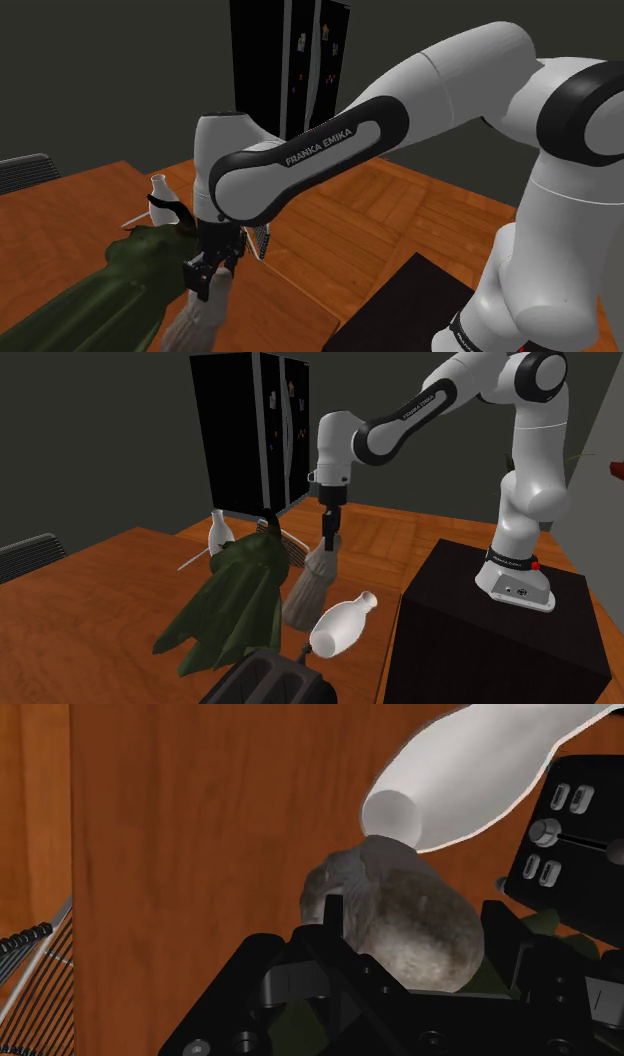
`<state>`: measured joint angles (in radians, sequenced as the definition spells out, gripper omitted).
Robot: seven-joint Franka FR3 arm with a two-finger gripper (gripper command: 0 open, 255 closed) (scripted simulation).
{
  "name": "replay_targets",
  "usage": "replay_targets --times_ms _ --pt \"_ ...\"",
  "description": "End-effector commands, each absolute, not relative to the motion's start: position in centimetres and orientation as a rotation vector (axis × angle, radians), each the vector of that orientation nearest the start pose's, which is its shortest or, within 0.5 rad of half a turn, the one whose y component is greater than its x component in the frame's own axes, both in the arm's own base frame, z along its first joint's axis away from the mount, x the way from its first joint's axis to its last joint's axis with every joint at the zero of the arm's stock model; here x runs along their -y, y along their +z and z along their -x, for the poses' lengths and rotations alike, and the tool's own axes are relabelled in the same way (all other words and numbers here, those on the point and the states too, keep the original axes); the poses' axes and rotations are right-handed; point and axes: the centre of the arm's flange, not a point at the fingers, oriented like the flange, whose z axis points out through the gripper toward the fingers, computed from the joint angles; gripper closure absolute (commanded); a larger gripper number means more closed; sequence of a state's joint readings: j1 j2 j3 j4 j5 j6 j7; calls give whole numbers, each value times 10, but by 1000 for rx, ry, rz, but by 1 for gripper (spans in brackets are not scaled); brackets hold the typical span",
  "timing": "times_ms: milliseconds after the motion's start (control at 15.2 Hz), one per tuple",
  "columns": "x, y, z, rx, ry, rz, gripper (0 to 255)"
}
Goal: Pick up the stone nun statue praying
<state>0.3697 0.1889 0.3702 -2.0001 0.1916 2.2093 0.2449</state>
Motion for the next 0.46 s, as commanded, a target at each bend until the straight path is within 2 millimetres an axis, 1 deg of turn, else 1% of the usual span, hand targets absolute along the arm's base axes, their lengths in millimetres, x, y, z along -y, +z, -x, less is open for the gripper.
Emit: replay_targets --times_ms 0,264,396 --pt "-399 387 -438 547 116 2876 255" --pt "-399 408 -438 547 116 2876 255" --pt "-399 409 -438 547 116 2876 255"
